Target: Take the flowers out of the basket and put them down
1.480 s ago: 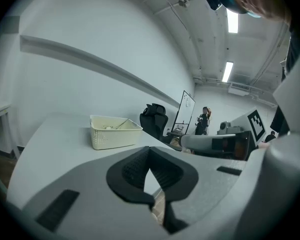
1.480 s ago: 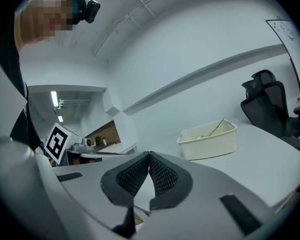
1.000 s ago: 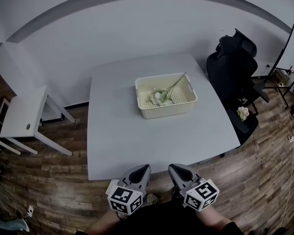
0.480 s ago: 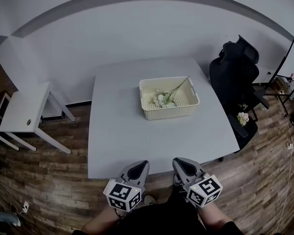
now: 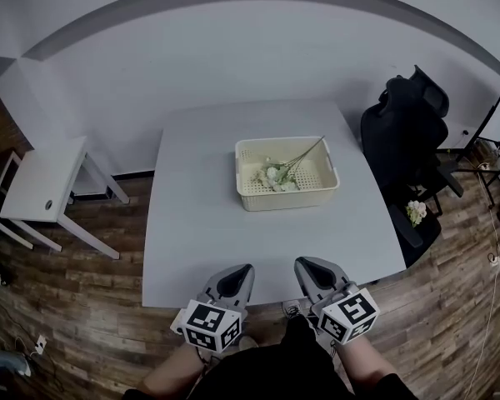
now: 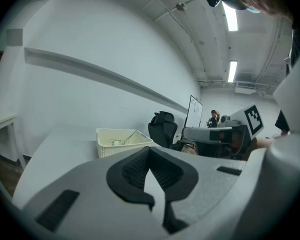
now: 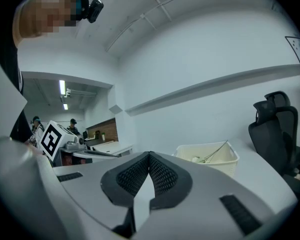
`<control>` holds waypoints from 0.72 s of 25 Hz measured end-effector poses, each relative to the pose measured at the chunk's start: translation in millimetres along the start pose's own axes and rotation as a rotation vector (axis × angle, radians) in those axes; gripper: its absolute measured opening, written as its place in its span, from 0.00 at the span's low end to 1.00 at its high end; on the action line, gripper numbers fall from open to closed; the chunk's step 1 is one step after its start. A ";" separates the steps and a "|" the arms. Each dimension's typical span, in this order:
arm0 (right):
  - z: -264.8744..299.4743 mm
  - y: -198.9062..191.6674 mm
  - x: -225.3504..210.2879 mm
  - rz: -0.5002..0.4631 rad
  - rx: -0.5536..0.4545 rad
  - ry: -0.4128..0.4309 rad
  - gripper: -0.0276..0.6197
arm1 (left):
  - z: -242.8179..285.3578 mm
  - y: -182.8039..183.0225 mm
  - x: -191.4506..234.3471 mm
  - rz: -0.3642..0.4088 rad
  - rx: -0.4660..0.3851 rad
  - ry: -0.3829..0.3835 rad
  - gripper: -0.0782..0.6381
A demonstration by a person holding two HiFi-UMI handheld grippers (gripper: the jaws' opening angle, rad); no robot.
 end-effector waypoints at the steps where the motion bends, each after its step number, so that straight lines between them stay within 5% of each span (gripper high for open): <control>1: 1.5 1.3 -8.4 -0.011 0.000 0.001 0.08 | 7.1 1.6 -1.6 -0.001 -0.002 0.003 0.12; 18: 53.2 -12.2 -144.5 -0.123 0.068 0.088 0.08 | 127.0 18.1 -7.3 -0.032 0.007 0.083 0.12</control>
Point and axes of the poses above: the fingertips, and each gripper's own axes: z forward along the fingers, x to its left, y out of its top, the point moved 9 cm from there along -z, backward along the fingers, and after that the axes turned 14 degrees about -z, right-handed, at the moved point
